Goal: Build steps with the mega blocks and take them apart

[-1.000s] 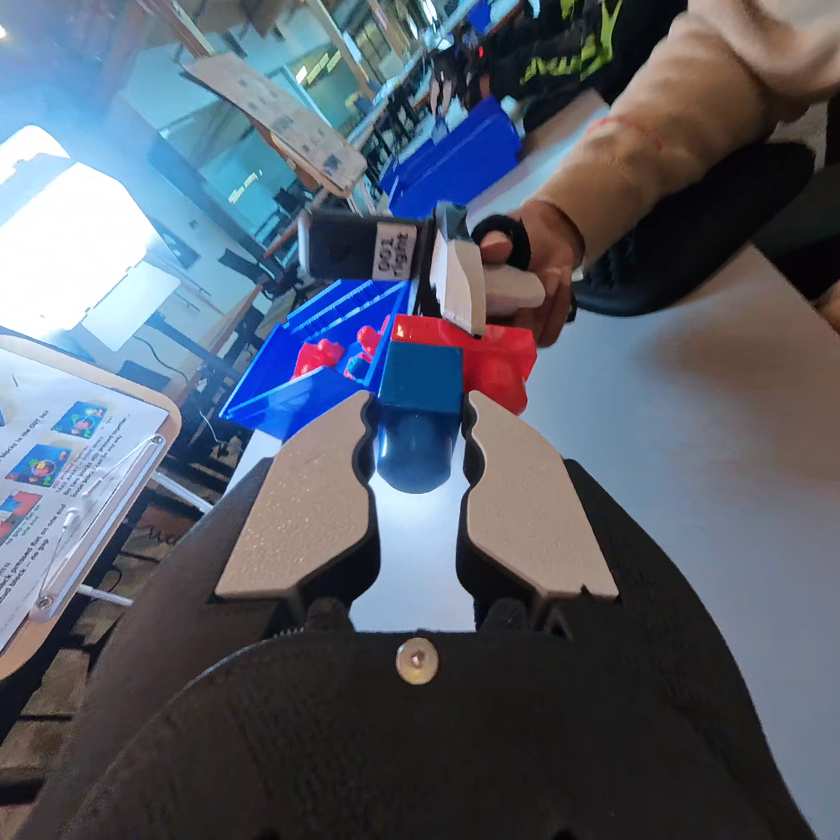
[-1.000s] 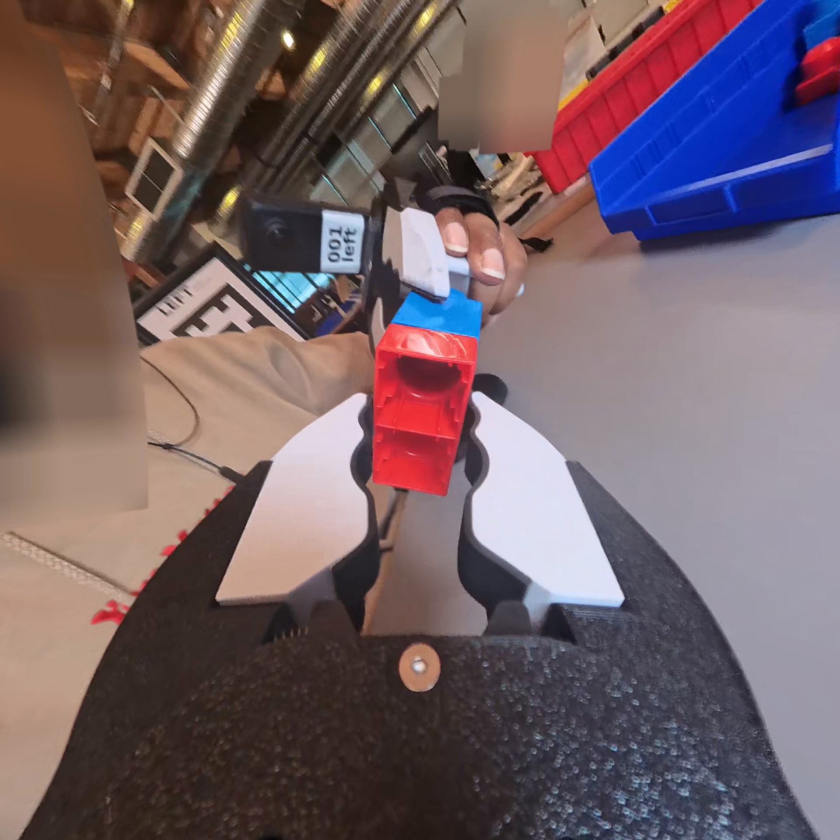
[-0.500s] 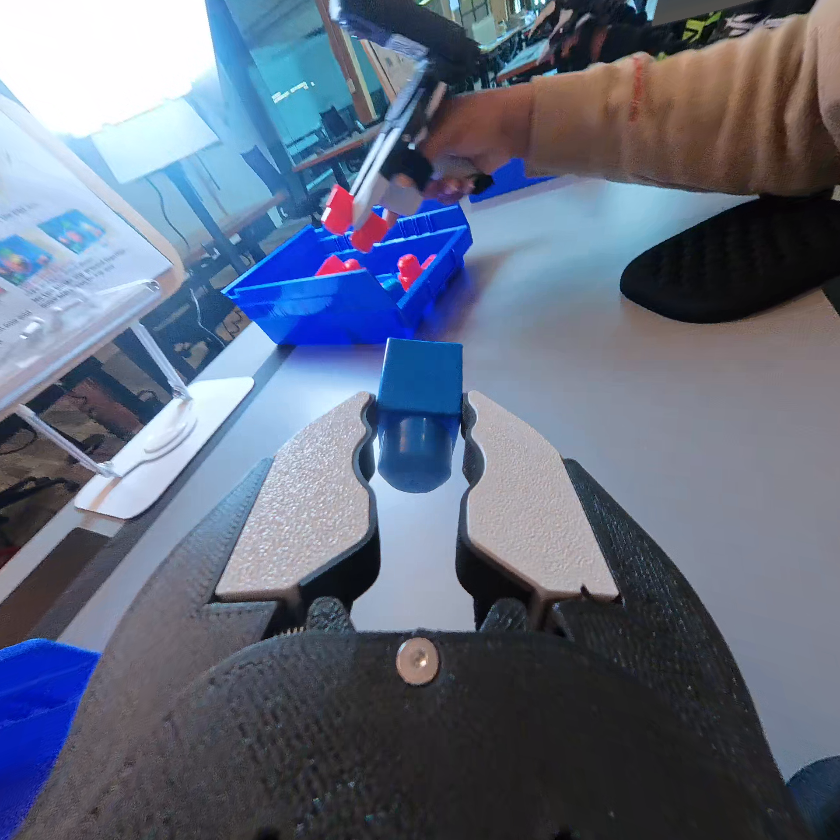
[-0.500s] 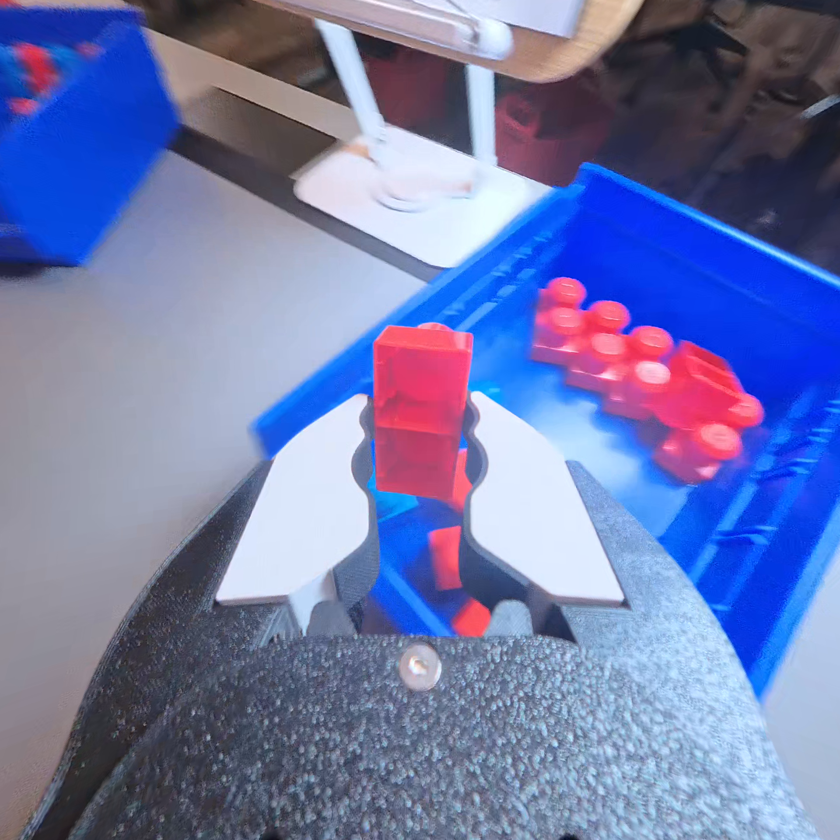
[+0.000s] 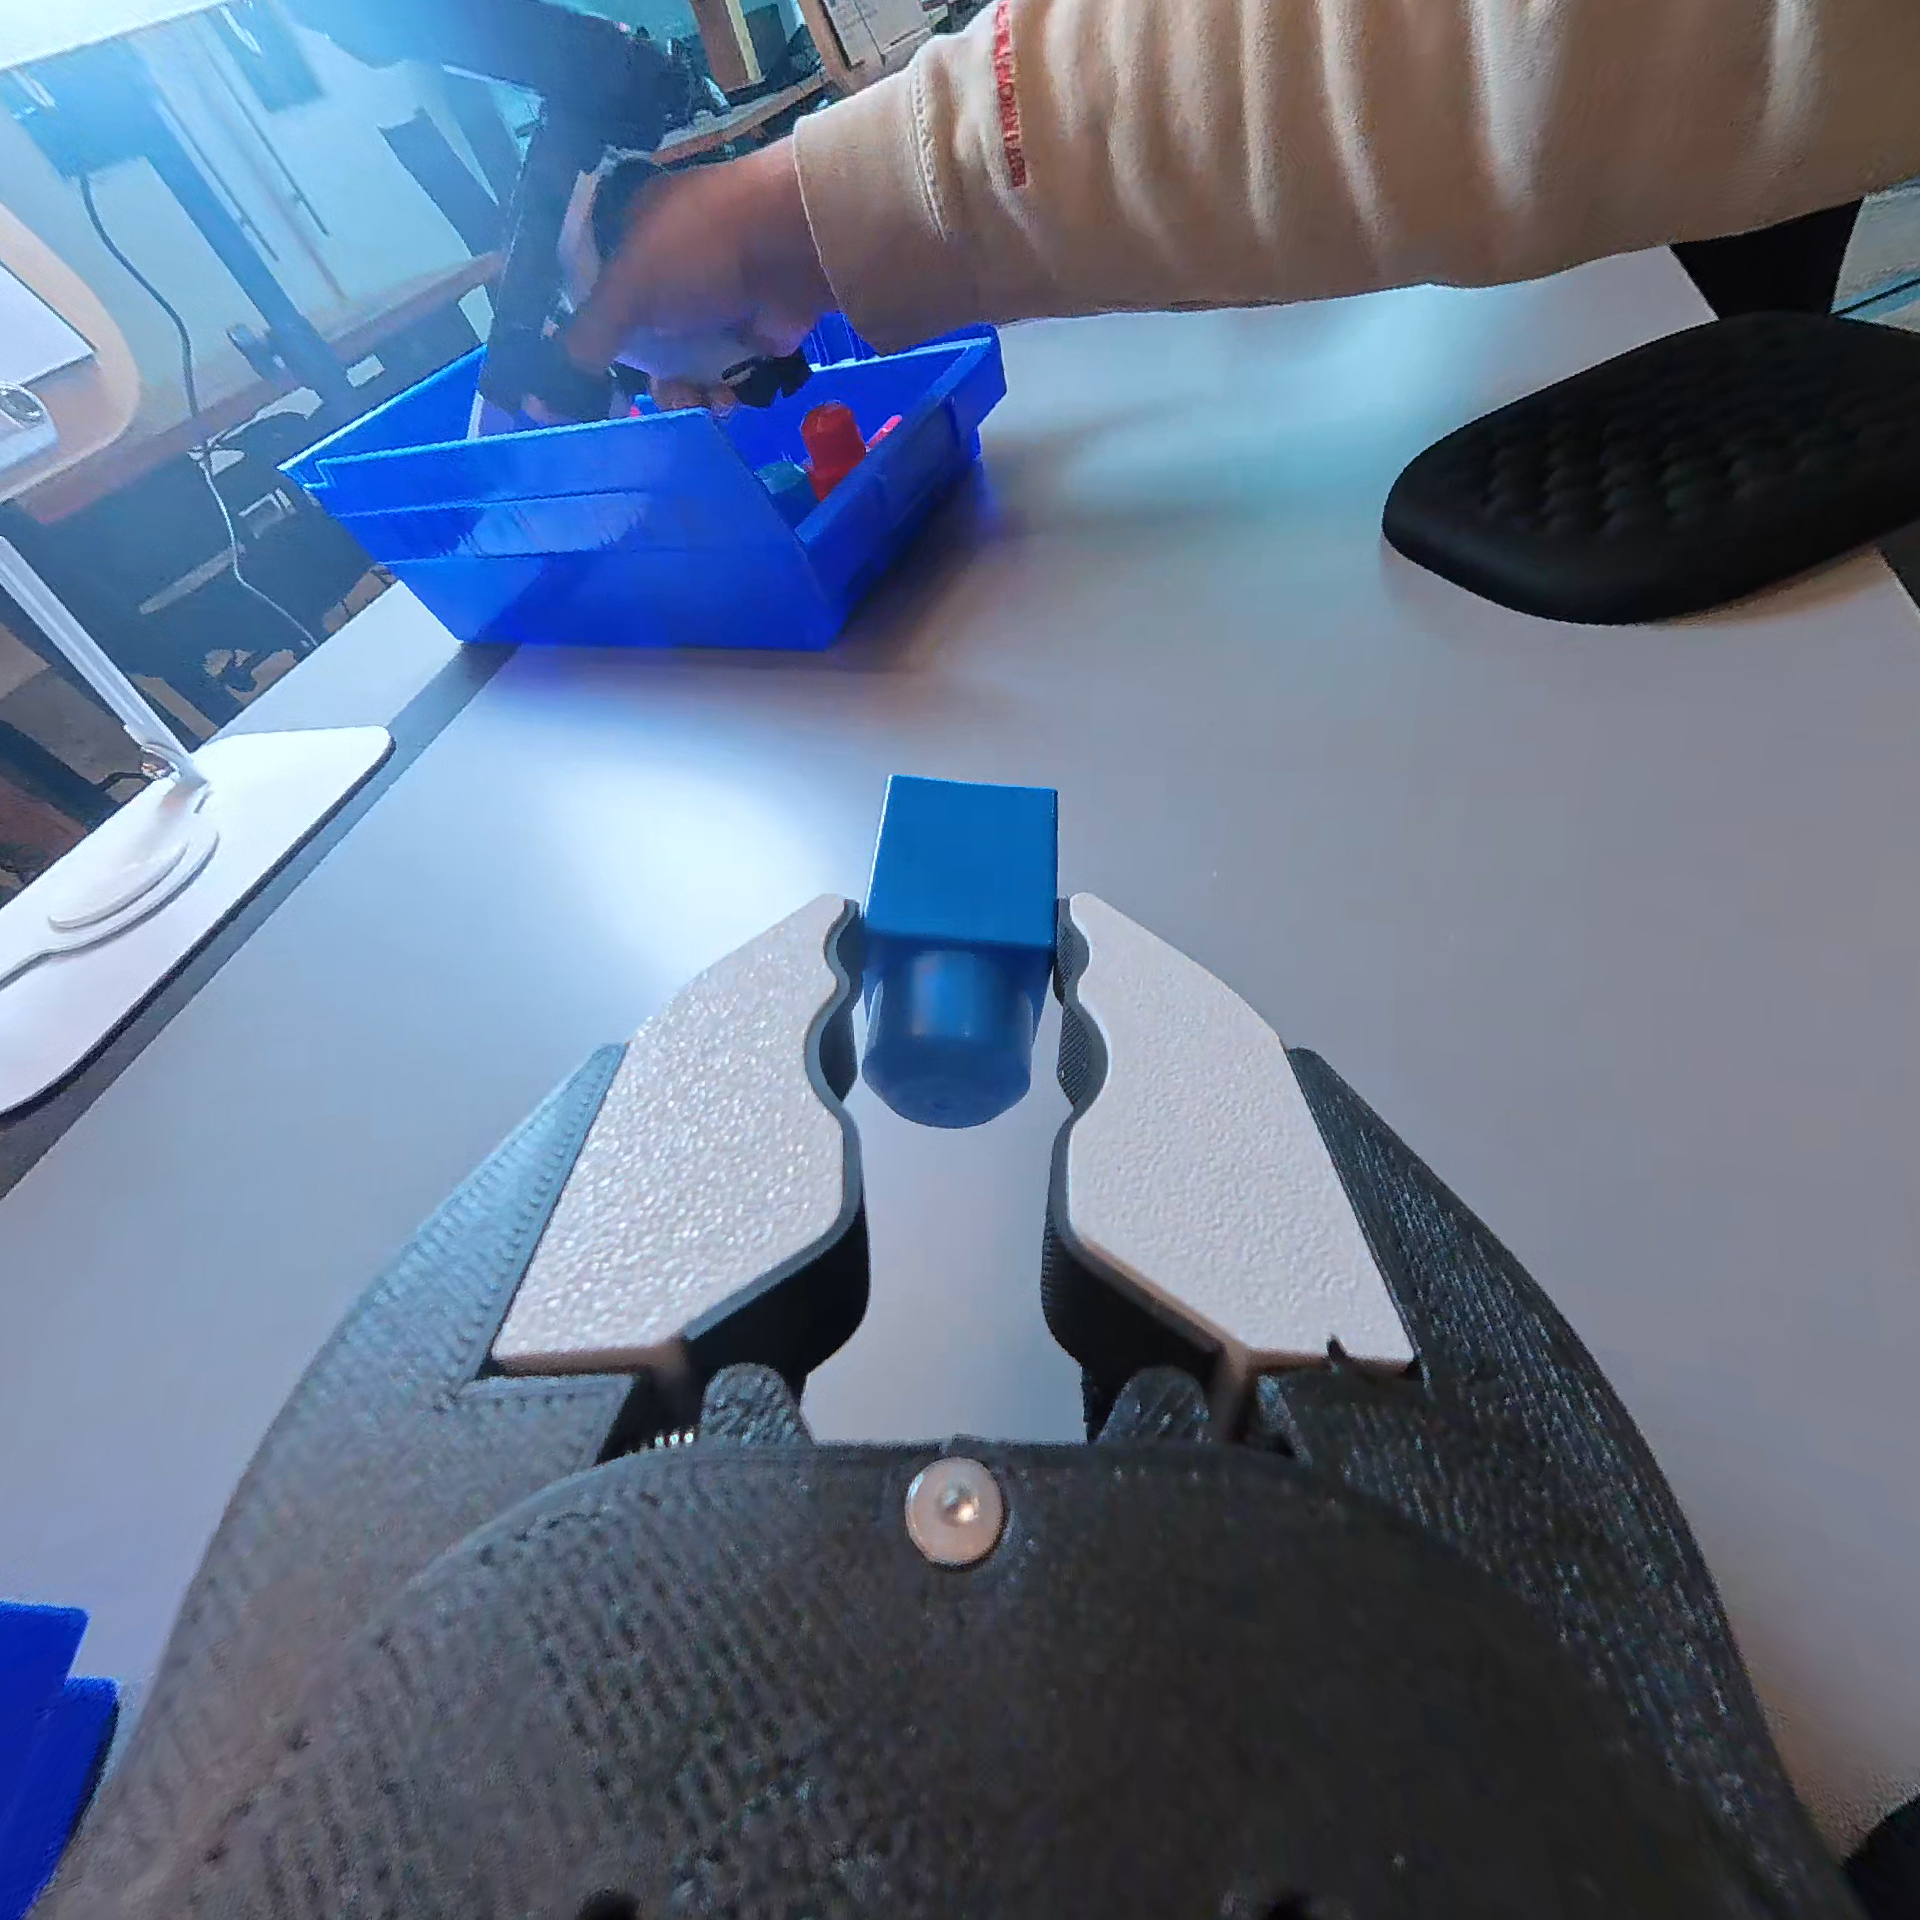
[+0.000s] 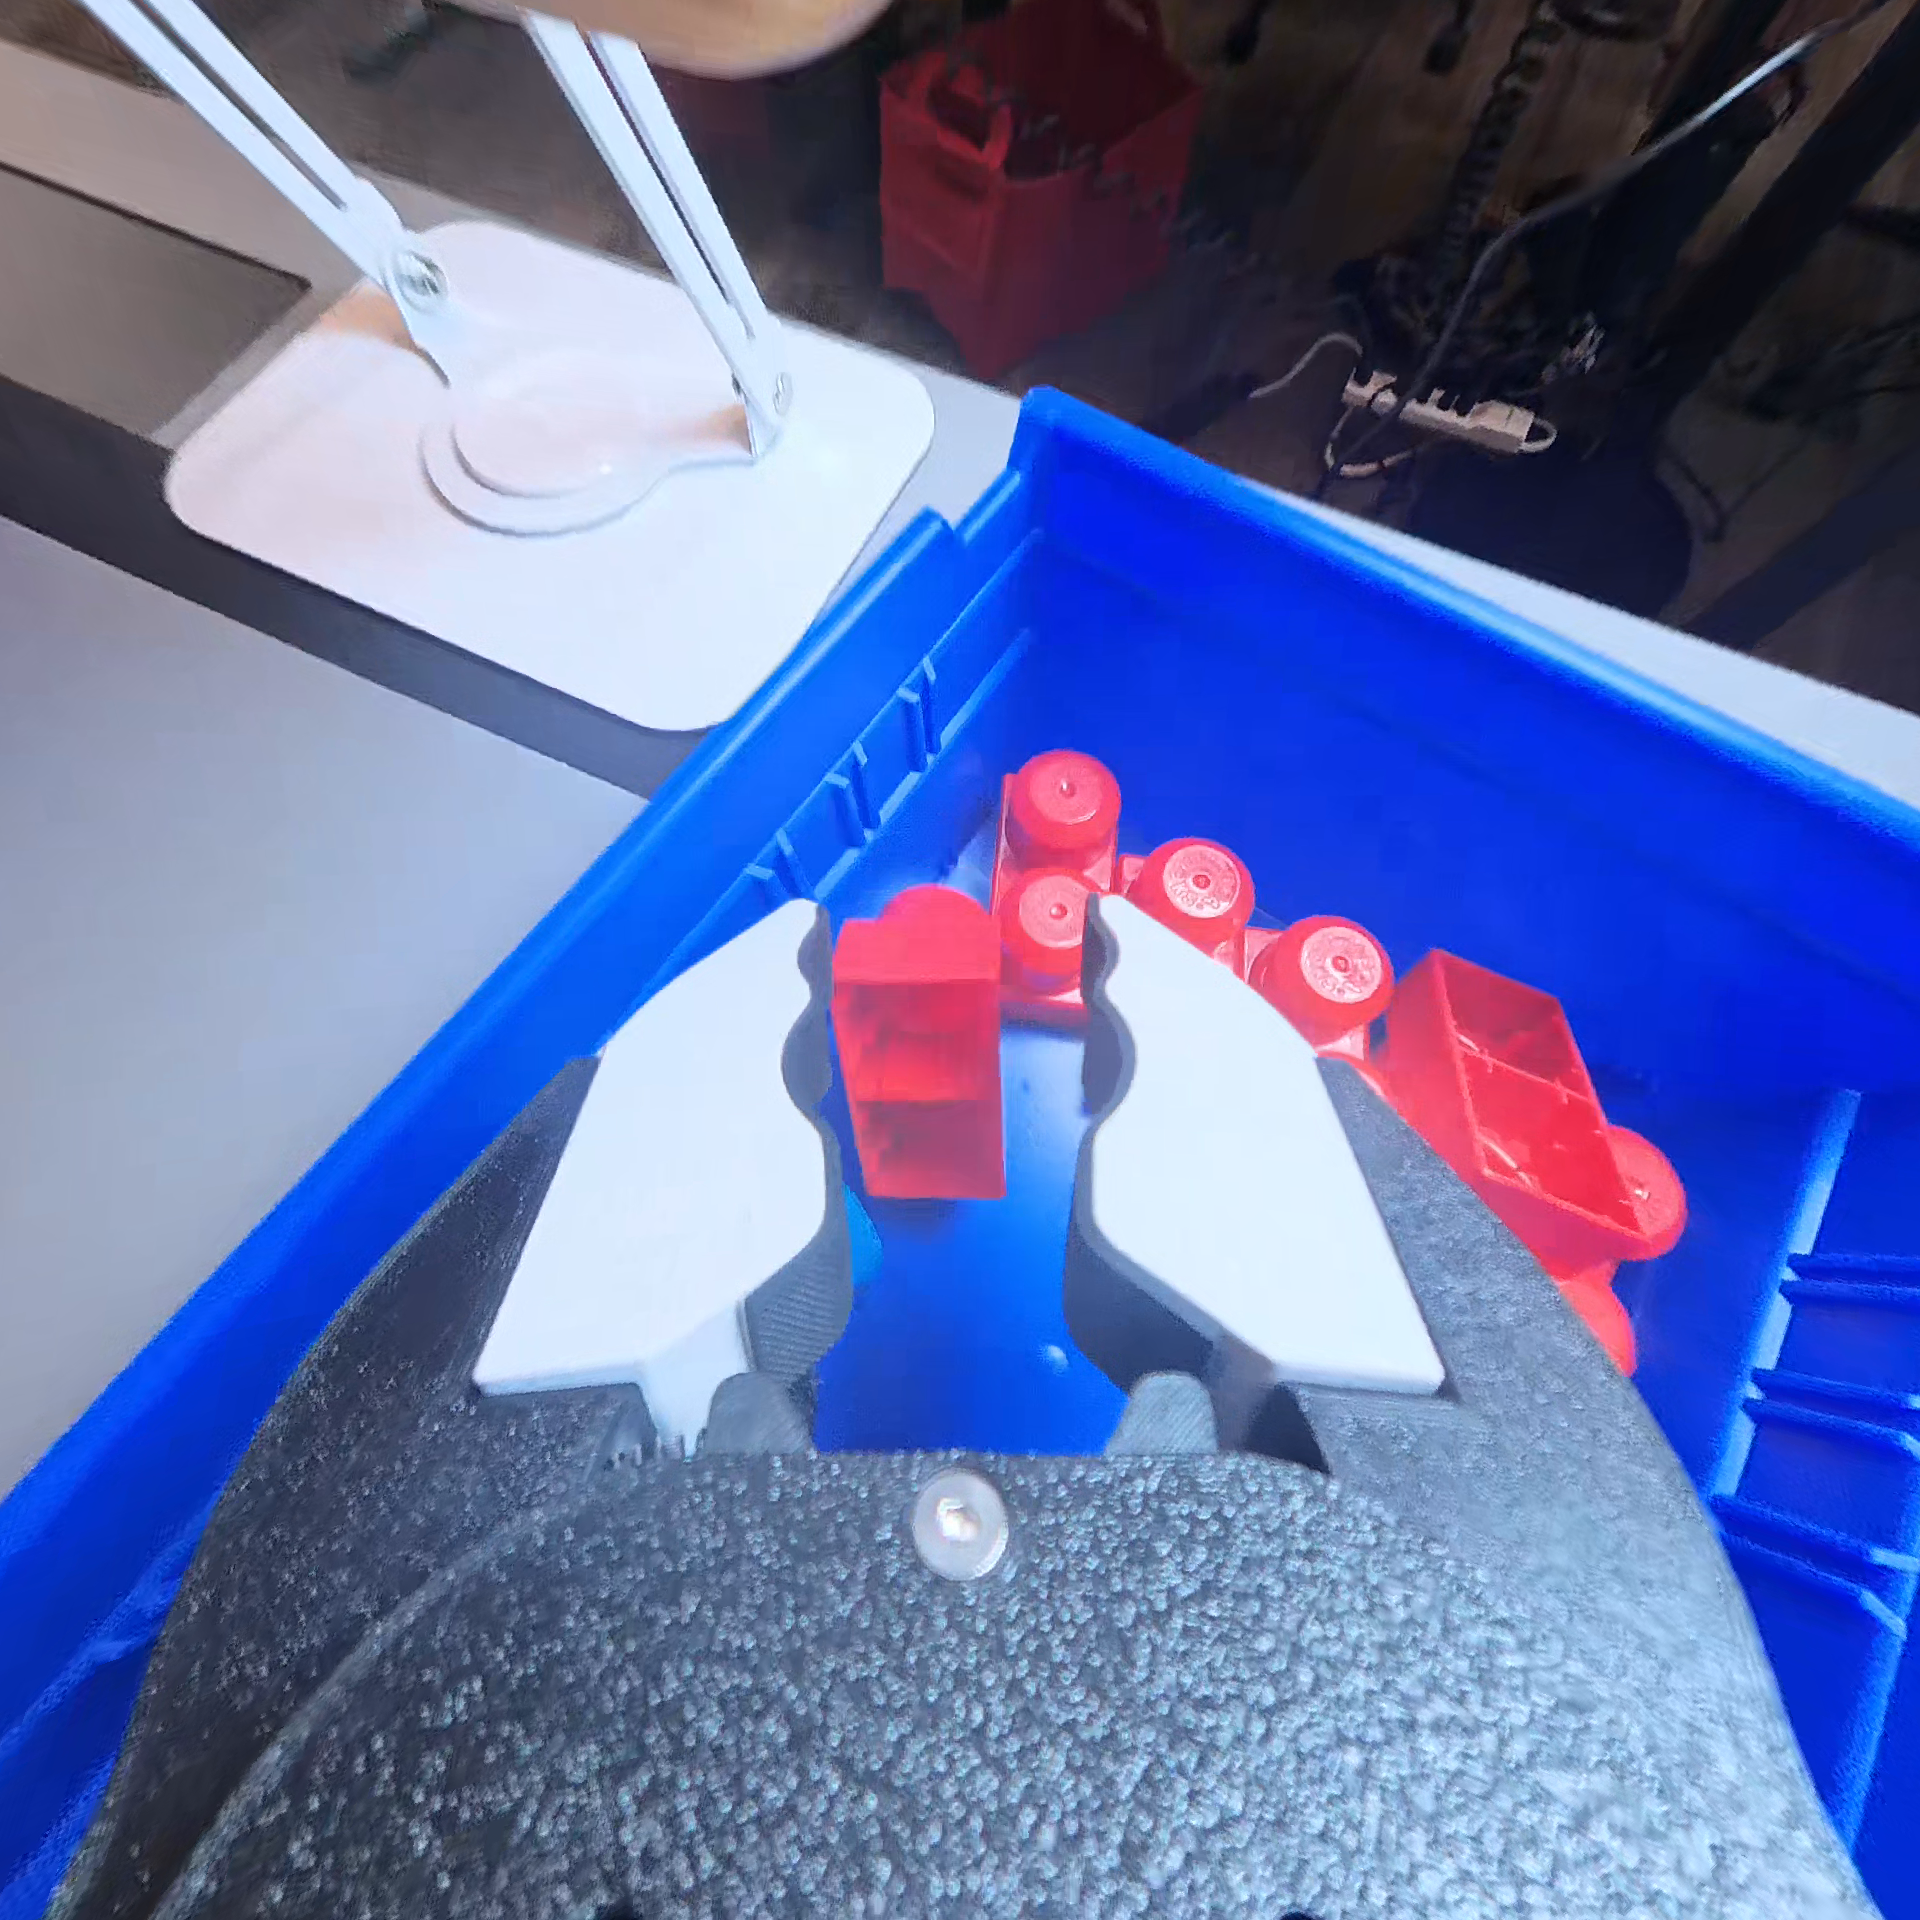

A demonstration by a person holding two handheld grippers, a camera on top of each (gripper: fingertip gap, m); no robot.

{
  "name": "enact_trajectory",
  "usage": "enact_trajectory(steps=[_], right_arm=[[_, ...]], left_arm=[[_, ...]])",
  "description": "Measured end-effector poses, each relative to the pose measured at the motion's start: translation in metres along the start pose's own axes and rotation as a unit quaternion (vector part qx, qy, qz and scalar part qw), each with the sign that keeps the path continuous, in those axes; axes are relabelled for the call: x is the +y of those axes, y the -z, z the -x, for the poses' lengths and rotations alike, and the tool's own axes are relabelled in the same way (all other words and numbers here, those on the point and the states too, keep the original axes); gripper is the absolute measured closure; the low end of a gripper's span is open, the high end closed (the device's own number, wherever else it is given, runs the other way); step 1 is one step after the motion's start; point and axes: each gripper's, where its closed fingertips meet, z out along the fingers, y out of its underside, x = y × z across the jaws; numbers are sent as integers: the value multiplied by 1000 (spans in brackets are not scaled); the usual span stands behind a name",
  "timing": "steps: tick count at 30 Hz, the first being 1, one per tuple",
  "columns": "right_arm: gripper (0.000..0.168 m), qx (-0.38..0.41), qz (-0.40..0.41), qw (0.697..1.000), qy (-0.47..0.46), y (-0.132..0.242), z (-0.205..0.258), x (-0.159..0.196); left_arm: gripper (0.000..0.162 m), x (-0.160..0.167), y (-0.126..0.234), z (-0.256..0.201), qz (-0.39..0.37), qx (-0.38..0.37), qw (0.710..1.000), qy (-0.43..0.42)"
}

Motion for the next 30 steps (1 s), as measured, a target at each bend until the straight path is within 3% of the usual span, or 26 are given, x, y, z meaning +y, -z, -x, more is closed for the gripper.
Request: enact_trajectory(steps=[4,8,13,16,18,21,26,28,30], right_arm=[[122,-16,-95,995,35,37,22,-31],[121,-147,-179,960,156,103,119,-45],[121,-345,-130,866,338,173,271,27],[120,-381,-93,822,413,185,327,76],[120,-384,-76,810,437,182,351,98],[134,-358,-79,809,460,172,367,111],[134,-336,-92,832,432,180,347,90],[134,-274,-107,868,399,180,306,60],[135,-165,-105,919,341,174,235,29]], left_arm=[[127,-4,2,4,-12,-8,1000,8],[127,-8,3,6,-23,-12,1000,13],[127,-10,0,-1,-17,-9,1000,-3],[127,-13,-1,-7,-17,-4,1000,-18],[127,-15,-2,-11,-17,-2,999,-28],[127,-18,-2,-17,-22,7,999,-38],[125,-30,6,-6,-56,-26,998,-23],[122,-32,12,7,-70,-43,997,2],[126,-33,18,16,-83,-47,995,35]])
